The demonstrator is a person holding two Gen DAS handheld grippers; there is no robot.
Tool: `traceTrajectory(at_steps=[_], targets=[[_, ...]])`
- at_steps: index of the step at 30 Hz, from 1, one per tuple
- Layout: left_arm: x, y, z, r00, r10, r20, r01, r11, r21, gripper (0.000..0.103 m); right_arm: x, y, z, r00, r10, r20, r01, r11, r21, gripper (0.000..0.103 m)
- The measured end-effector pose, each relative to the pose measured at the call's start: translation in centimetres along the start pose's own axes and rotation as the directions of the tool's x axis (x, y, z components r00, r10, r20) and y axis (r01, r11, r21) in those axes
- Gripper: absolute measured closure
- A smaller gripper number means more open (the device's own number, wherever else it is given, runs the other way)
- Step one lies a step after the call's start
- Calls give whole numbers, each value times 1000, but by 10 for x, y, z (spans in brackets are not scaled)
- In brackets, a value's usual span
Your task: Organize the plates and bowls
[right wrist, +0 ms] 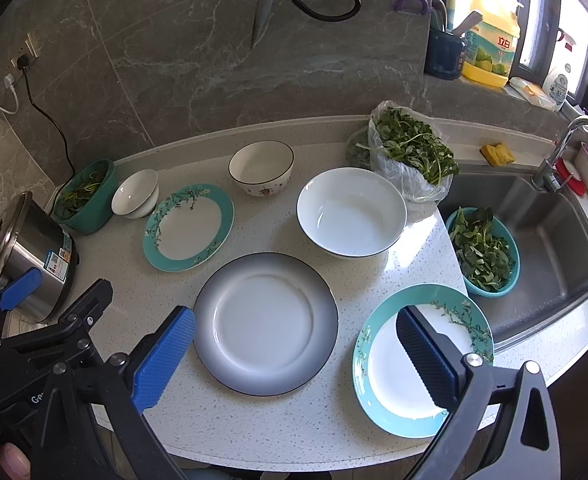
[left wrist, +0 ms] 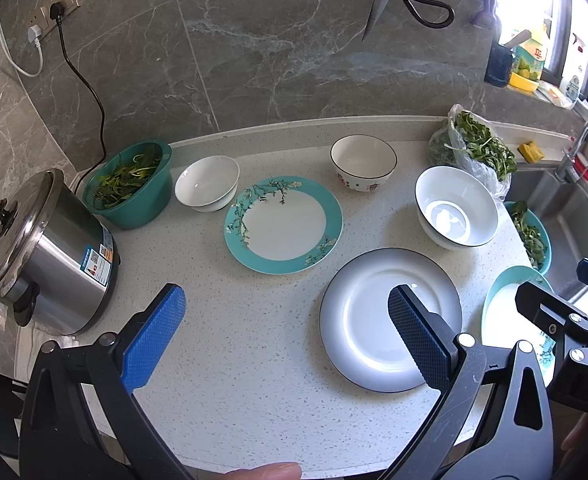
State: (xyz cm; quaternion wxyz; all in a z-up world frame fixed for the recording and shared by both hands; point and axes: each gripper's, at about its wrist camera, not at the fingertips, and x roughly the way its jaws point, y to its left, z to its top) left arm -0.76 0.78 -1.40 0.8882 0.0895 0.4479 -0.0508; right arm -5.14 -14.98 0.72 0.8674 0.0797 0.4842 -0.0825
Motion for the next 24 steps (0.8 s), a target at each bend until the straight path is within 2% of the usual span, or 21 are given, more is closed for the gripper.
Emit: traceTrajectory(at_steps=[9, 11, 14, 17, 18, 19, 20, 21, 22, 24], targets=[[6, 0, 2, 1000, -27, -9, 27, 999, 21, 0, 2, -2, 1, 1000, 5, -6, -5, 1000, 9, 0], [14, 0, -2, 999, -48, -24, 49, 998, 47, 0, 4, -7, 1, 999, 37, -16, -36, 999, 27, 0], [40, 5, -16, 985, -125, -121, 132, 990, 57, 0, 12, -16, -1, 989, 144, -27, -142, 987, 75, 0], [74, 20, -39, 944, -228, -236, 237, 971, 10, 2, 26, -29, -1, 970, 241, -29, -236, 965, 119, 0], [85, 28, -47, 919, -292, -266, 295, 955, -29, 2, 29, -32, -2, 964, 263, -27, -258, 958, 124, 0], [97, 40, -54, 878, -384, -286, 371, 923, -102, 2, 36, -39, -3, 948, 317, -30, -310, 941, 140, 0], [107, 51, -62, 831, -477, -285, 438, 878, -192, 2, 42, -43, -4, 931, 364, -37, -355, 922, 155, 0], [121, 65, -70, 770, -578, -270, 496, 808, -317, 1, 47, -46, -4, 915, 401, -44, -389, 906, 168, 0], [132, 70, -75, 751, -599, -278, 500, 791, -352, 1, 55, -50, -5, 887, 458, -53, -442, 878, 186, 0], [141, 64, -79, 780, -553, -294, 499, 832, -243, 1, 65, -56, -5, 847, 529, -57, -512, 839, 186, 0]])
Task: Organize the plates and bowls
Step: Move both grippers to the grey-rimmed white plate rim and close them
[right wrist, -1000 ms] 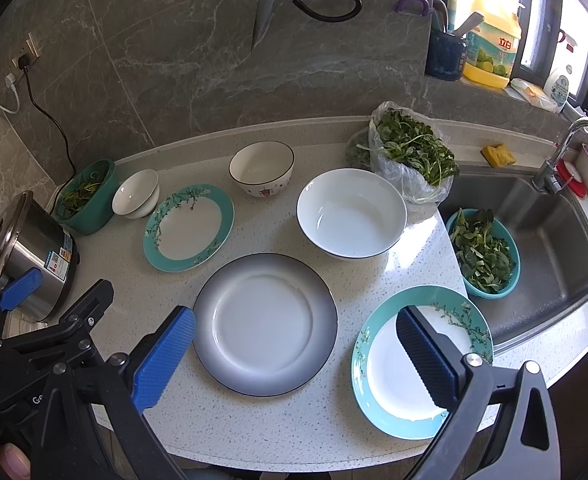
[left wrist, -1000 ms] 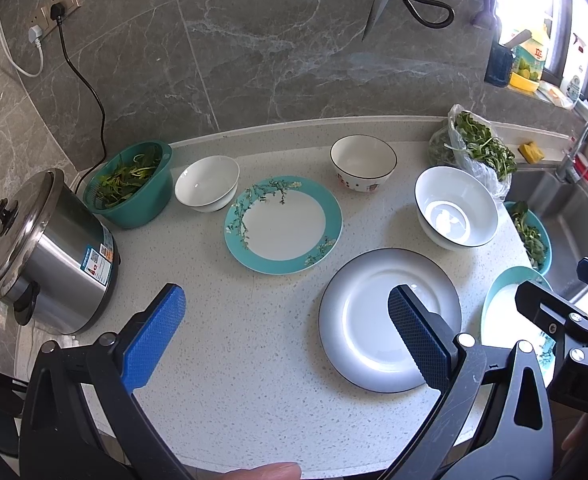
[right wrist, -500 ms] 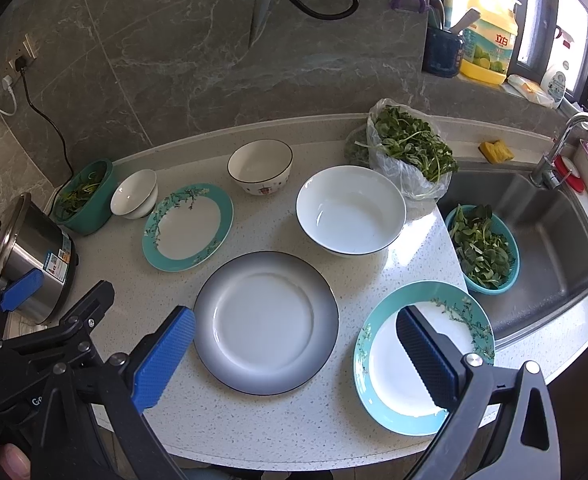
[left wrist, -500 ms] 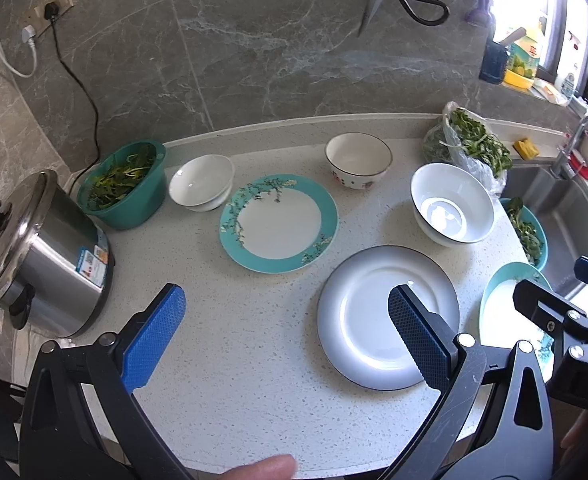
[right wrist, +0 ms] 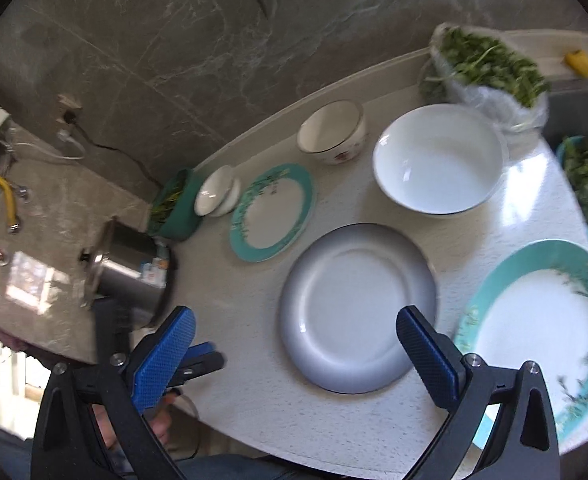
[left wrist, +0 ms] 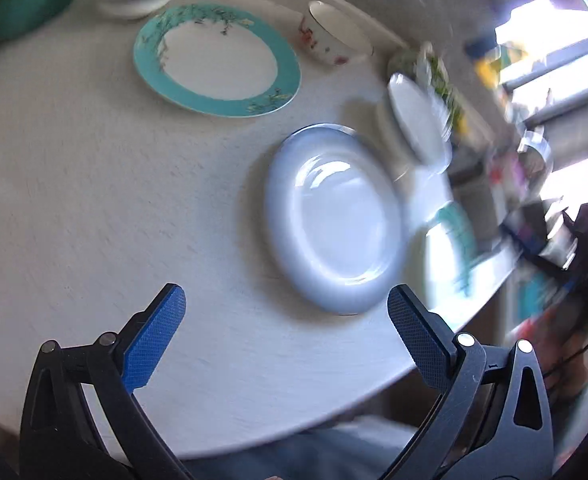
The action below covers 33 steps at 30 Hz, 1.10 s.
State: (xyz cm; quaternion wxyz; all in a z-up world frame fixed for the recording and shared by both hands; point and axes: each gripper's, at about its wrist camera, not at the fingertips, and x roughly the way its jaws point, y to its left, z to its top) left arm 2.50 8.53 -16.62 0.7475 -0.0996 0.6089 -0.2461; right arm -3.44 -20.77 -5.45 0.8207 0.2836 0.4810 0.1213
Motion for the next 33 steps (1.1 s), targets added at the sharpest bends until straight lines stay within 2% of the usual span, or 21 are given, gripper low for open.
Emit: traceTrajectory(at_steps=[1, 2, 3, 5, 10, 11, 13, 15, 17, 19, 20, 23, 25, 28, 30, 31, 32, 33], targets=[[4, -1, -1, 1000, -1, 19, 0, 999, 51, 0, 3, -3, 2, 1000, 9, -7, -9, 1000, 1, 0], [8, -1, -1, 1000, -19, 14, 18, 998, 56, 0, 7, -10, 4, 999, 39, -24, -38, 999, 8, 1], [15, 2, 0, 999, -42, -18, 43, 999, 32, 0, 11, -16, 6, 997, 69, -42, -69, 998, 15, 2], [28, 9, 8, 996, -44, -71, 42, 999, -35, 1, 21, -36, 14, 992, 102, -78, -99, 994, 35, 10], [55, 24, 26, 997, -70, -37, 63, 987, -145, 3, 48, -77, 39, 974, 129, -184, -123, 991, 45, 19], [57, 22, 30, 997, -69, -26, 64, 987, -149, 3, 54, -84, 43, 966, 151, -209, -144, 988, 48, 22], [65, 14, 38, 1000, 3, -5, -3, 994, -106, 3, 64, -95, 46, 954, 158, -255, -154, 987, 37, 23], [79, 8, 43, 998, 63, -10, -64, 996, -58, 10, 75, -107, 49, 943, 154, -296, -150, 988, 38, 28], [83, 10, 45, 998, 56, -27, -57, 996, -71, 31, 83, -116, 51, 933, 153, -325, -144, 988, 51, 34], [90, 12, 48, 998, 49, -40, -52, 996, -73, 35, 88, -122, 54, 929, 165, -331, -154, 986, 60, 34], [90, 11, 50, 999, 47, -22, -48, 997, -62, 35, 90, -125, 55, 928, 161, -335, -148, 987, 65, 34], [94, 14, 54, 999, -4, -33, 2, 998, -60, 36, 95, -131, 56, 921, 164, -355, -145, 986, 80, 34], [98, 14, 60, 999, -6, -38, 4, 999, -44, 36, 95, -133, 55, 919, 141, -368, -124, 990, 70, 34], [99, 16, 63, 998, -21, -52, 19, 999, -39, 36, 94, -135, 55, 920, 132, -369, -115, 991, 67, 39], [97, 18, 60, 997, -38, -62, 36, 999, -34, 45, 97, -135, 55, 923, 108, -370, -87, 993, 74, 41], [95, 18, 57, 997, -45, -69, 43, 999, -29, 57, 99, -135, 56, 923, 95, -372, -74, 995, 70, 41], [94, 19, 54, 996, -46, -75, 45, 999, -25, 64, 99, -134, 56, 924, 69, -376, -49, 997, 61, 41], [95, 18, 55, 996, -46, -79, 45, 999, -19, 65, 100, -132, 55, 924, 43, -380, -27, 999, 46, 41]])
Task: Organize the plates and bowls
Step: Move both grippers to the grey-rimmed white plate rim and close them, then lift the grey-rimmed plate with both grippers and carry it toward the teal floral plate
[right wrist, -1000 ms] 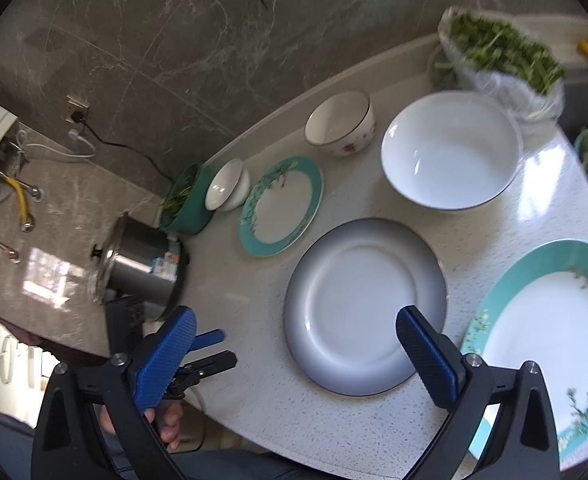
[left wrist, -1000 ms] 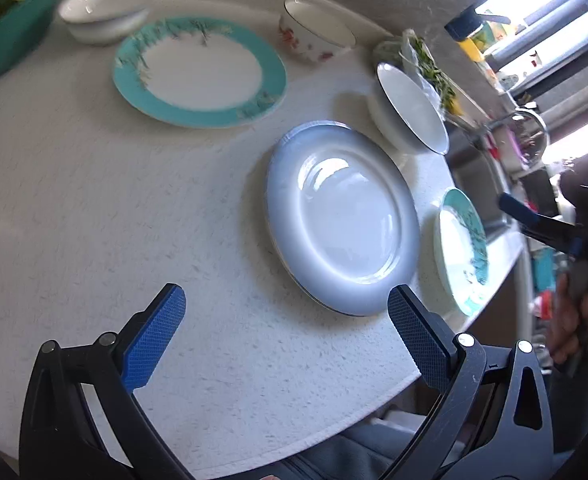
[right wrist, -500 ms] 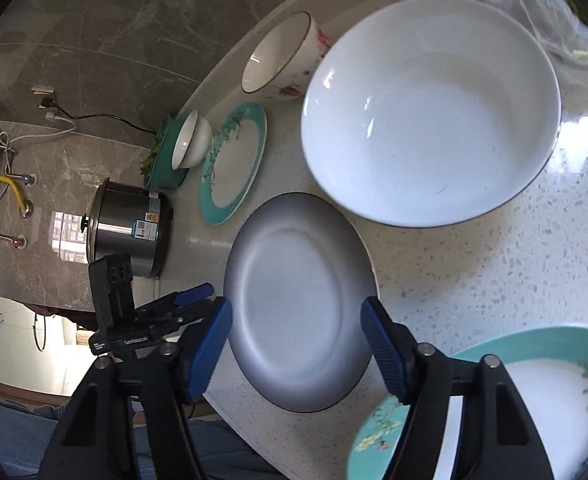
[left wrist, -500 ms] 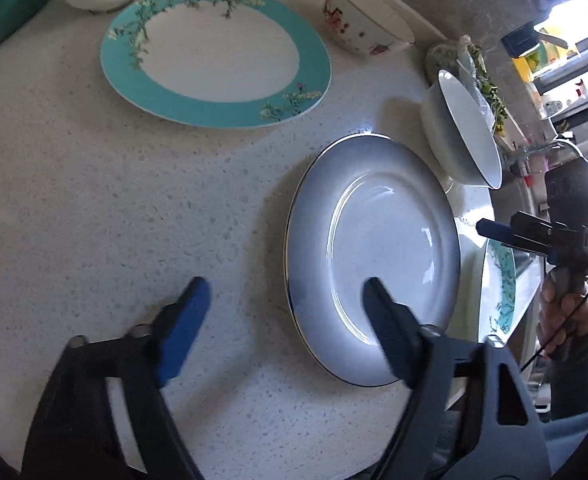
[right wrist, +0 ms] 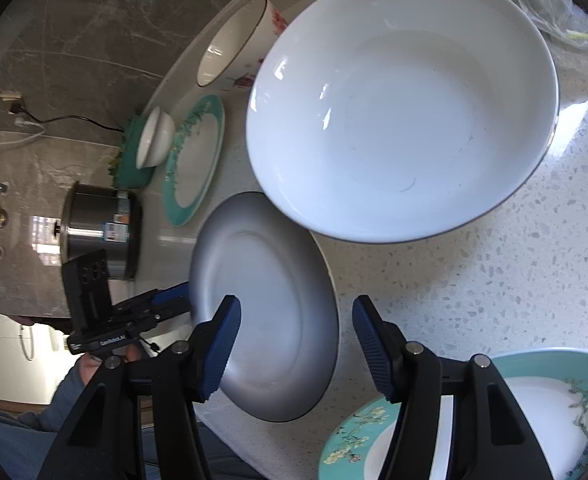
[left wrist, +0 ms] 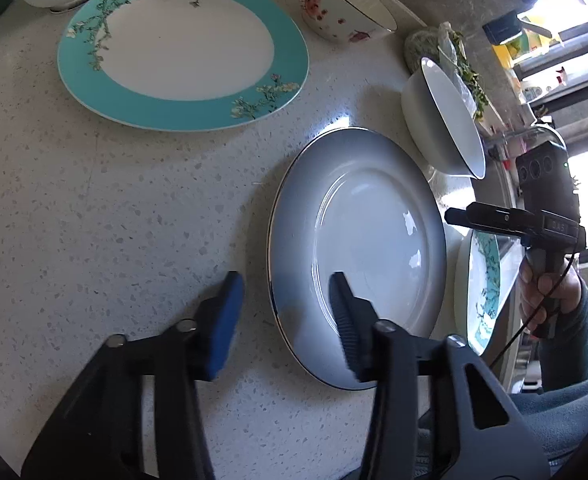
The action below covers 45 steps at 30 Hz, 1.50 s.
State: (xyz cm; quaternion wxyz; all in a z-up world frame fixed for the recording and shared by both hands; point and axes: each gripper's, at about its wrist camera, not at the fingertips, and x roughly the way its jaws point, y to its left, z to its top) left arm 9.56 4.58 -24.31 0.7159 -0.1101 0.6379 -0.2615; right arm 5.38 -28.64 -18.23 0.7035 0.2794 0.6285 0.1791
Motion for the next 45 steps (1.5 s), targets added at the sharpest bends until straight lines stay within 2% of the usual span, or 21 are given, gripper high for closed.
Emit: traceTrajectory(at_steps=[6, 8, 12, 14, 18, 20, 23, 25, 28, 31, 33, 36, 42, 44, 45], targets=[[0, -4, -4, 999, -18, -30, 19, 999, 35, 68, 7, 11, 5, 994, -101, -32, 100, 994, -37, 41], [1, -7, -5, 999, -18, -33, 20, 999, 42, 68, 7, 9, 6, 991, -127, -40, 126, 992, -29, 45], [2, -9, -6, 999, -16, -36, 18, 999, 37, 69, 8, 10, 6, 992, -111, -58, 109, 993, -34, 47], [3, -9, -6, 999, -14, -35, 15, 999, 36, 72, 11, 13, 6, 989, -125, -79, 121, 991, -58, 52], [3, -9, -5, 999, -14, -37, 16, 999, 39, 72, 18, 19, 8, 982, -152, -116, 142, 986, -84, 54], [3, -10, -6, 999, -5, -38, 7, 999, 52, 72, 26, 24, 7, 970, -185, -157, 166, 978, -124, 58], [4, -12, -7, 999, 5, -35, -3, 998, 67, 72, 27, 22, 8, 964, -215, -157, 197, 973, -121, 64], [4, -13, -7, 1000, 9, -29, -7, 997, 71, 72, 26, 18, 10, 964, -210, -164, 196, 976, -99, 64], [4, -13, -7, 1000, 10, -25, -8, 997, 74, 72, 27, 19, 11, 962, -204, -179, 190, 977, -94, 55], [5, -14, -6, 1000, 7, -27, -5, 997, 78, 72, 32, 28, 10, 956, -209, -204, 184, 973, -136, 43], [6, -13, -5, 999, -9, -32, 12, 997, 74, 71, 35, 33, 10, 953, -223, -206, 190, 967, -169, 44], [6, -11, -4, 999, -23, -42, 26, 997, 68, 71, 34, 32, 11, 959, -207, -195, 177, 971, -158, 47], [5, -11, -5, 999, -19, -42, 22, 997, 67, 71, 32, 28, 14, 957, -208, -204, 179, 972, -153, 58], [5, -12, -7, 999, -9, -44, 13, 996, 85, 72, 30, 23, 17, 957, -202, -208, 176, 975, -138, 72], [5, -14, -7, 999, -1, -48, 5, 995, 97, 72, 30, 21, 18, 955, -209, -209, 183, 974, -136, 75]])
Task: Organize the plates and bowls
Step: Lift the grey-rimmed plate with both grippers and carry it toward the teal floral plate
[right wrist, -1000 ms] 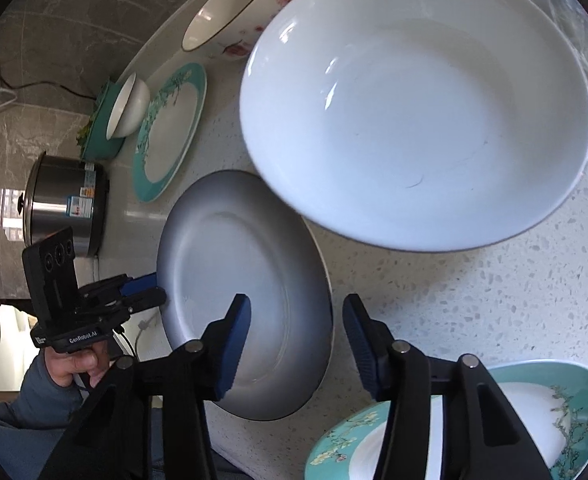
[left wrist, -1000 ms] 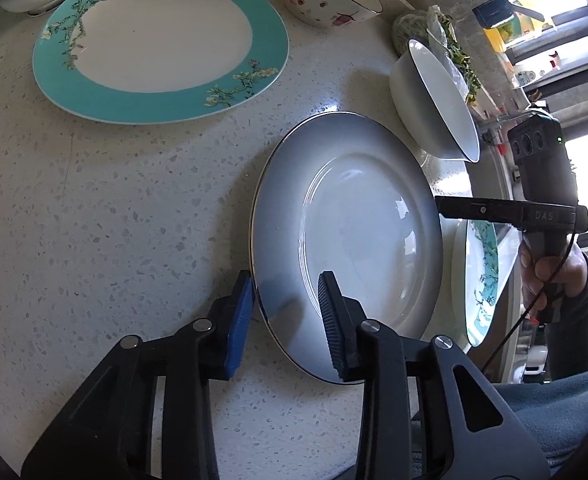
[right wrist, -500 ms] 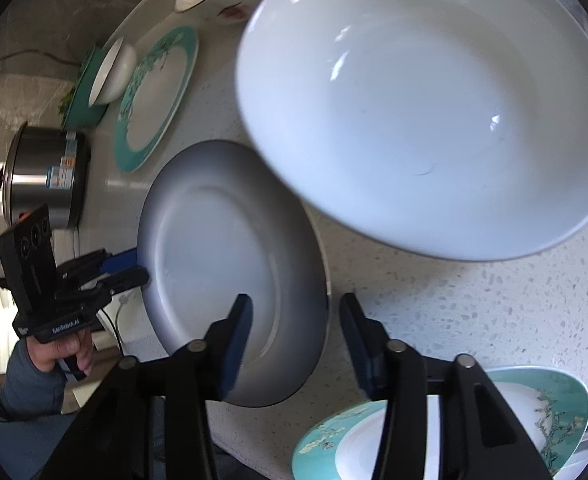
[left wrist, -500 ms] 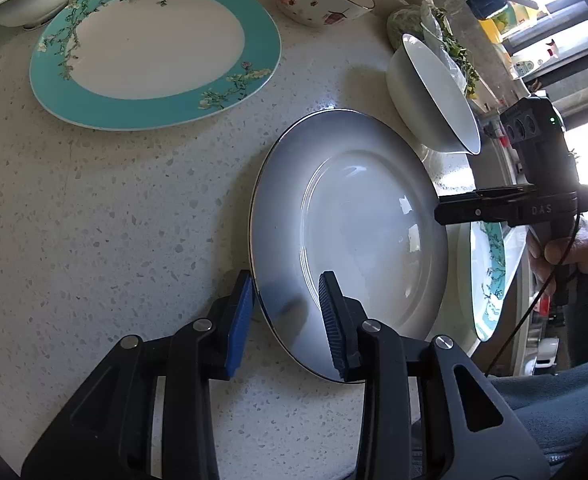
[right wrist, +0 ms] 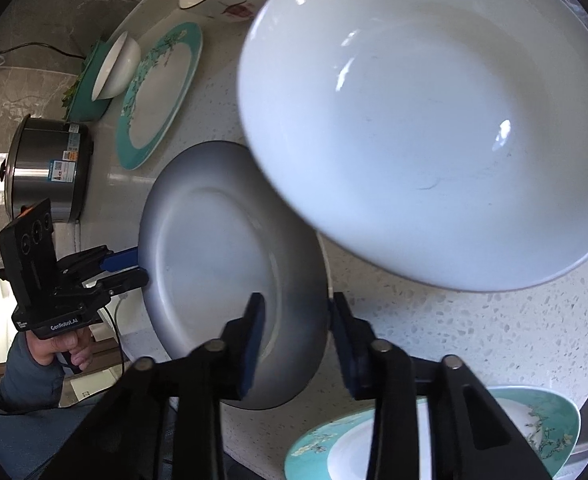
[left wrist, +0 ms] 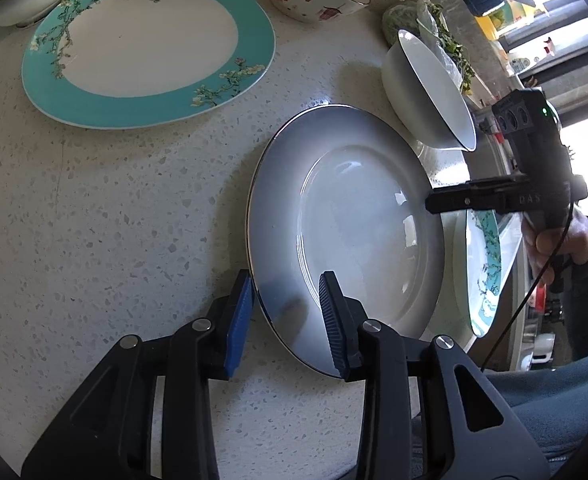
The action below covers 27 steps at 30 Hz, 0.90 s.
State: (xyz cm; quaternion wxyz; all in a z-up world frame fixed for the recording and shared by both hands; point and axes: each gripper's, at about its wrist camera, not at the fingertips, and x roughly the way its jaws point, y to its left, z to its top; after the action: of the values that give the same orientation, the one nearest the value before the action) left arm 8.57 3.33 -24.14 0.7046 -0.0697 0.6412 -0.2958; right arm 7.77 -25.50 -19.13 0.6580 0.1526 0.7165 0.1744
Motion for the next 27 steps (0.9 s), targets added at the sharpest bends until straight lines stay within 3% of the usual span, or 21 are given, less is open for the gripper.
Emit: traceTrajectory(at_steps=[2, 11, 27], targets=[[0, -1, 0, 1000, 9, -4, -9, 1000, 12, 72, 0, -1, 1, 1000, -9, 2, 9, 1000, -3, 81], [-4, 1, 0, 997, 77, 27, -77, 997, -6, 83, 1, -1, -4, 999, 1, 32, -1, 1000, -3, 82], [-9, 10, 6, 996, 90, 5, -90, 995, -52, 84, -4, 0, -12, 998, 41, 46, -43, 998, 44, 83]])
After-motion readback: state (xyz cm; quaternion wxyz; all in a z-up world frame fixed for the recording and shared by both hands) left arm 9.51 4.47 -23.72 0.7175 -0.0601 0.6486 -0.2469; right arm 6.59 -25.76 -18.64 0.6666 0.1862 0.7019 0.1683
